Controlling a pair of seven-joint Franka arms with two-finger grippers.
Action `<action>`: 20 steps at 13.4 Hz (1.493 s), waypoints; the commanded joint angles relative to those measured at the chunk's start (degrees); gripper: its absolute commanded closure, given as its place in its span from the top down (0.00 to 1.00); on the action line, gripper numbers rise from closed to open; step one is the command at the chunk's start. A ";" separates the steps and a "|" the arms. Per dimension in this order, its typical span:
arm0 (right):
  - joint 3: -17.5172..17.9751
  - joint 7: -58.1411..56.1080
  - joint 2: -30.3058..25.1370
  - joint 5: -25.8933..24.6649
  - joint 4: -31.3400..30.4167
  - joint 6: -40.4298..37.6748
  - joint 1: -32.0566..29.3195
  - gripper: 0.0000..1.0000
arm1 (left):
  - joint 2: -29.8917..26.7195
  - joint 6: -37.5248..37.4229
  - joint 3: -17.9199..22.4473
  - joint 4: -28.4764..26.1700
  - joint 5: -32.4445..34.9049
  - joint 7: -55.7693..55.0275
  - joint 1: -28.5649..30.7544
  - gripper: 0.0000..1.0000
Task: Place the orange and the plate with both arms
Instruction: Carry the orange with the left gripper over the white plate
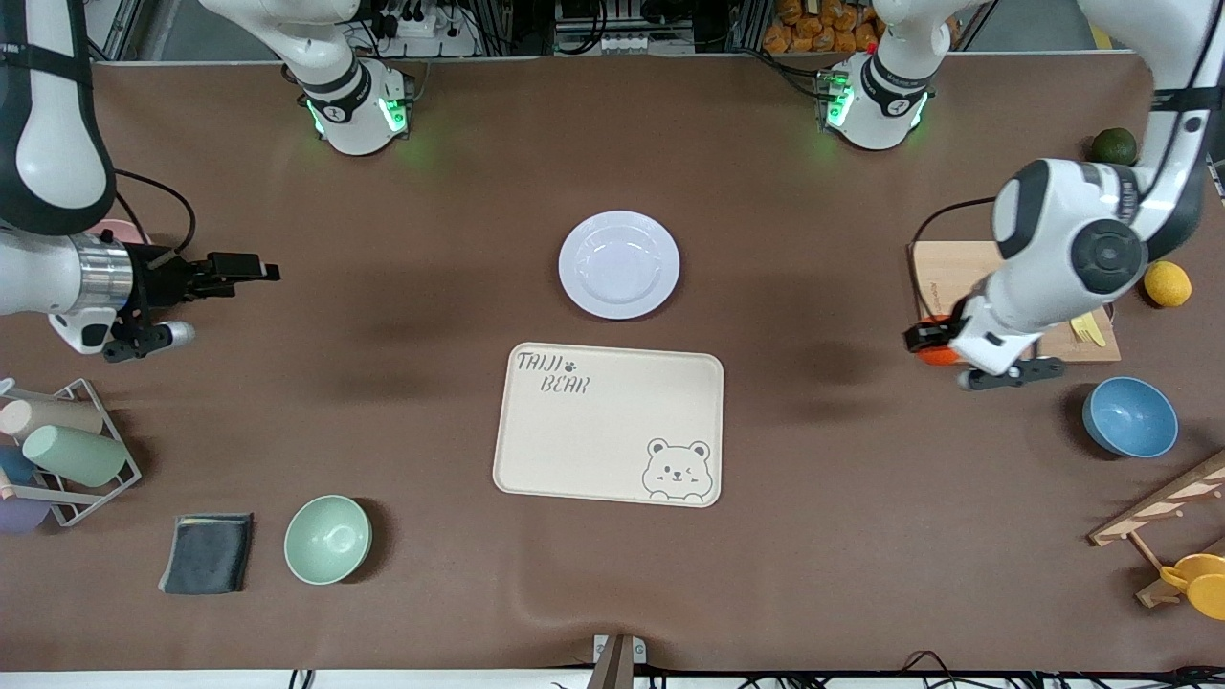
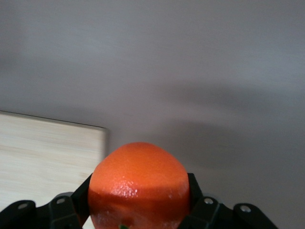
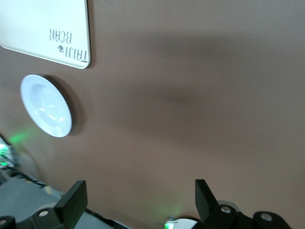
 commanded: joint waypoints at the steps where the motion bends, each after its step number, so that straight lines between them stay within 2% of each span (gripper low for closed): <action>1: 0.84 -0.75 -1.33 3.31 -5.36 2.61 -2.02 1.00 | 0.97 -1.23 -6.08 2.37 -2.68 -8.09 -1.87 0.00; 2: 0.84 -0.76 -1.24 3.83 -6.50 2.96 -2.02 1.00 | 1.05 -1.23 -7.50 2.81 -3.03 -11.96 -3.62 0.00; 4: 0.84 -2.85 -1.24 8.04 -9.49 4.28 -2.11 1.00 | 2.10 -1.41 -8.39 3.87 -3.12 -20.74 -9.67 0.00; 6: 0.76 -4.45 -1.33 11.65 -11.51 5.16 -1.85 1.00 | 5.69 -1.32 -8.30 6.05 -2.95 -31.80 -17.31 0.00; 8: 0.93 -4.45 -1.24 12.71 -13.71 8.05 -0.80 1.00 | 9.56 -1.23 -8.30 10.00 -2.25 -42.62 -23.03 0.00; 10: 0.93 -4.80 -1.15 18.13 -17.39 11.22 0.70 1.00 | 12.82 -0.54 -8.13 12.04 -1.90 -48.27 -27.87 0.00; 14: 0.93 -5.15 -0.81 27.98 -22.67 18.67 8.07 1.00 | 18.00 5.09 -8.04 11.25 -0.23 -59.07 -34.38 0.00; 16: 0.93 -5.15 -0.80 30.46 -24.70 24.47 12.29 1.00 | 21.17 6.41 -8.04 11.16 4.41 -63.48 -36.50 0.00; 18: 0.93 -7.24 -0.54 33.01 -25.58 25.90 13.45 1.00 | 24.33 9.12 -7.95 11.43 7.58 -66.48 -37.30 0.00; 20: 0.93 -9.54 0.07 36.69 -26.46 26.35 13.71 1.00 | 25.75 11.50 -7.95 11.43 7.95 -66.84 -37.47 0.00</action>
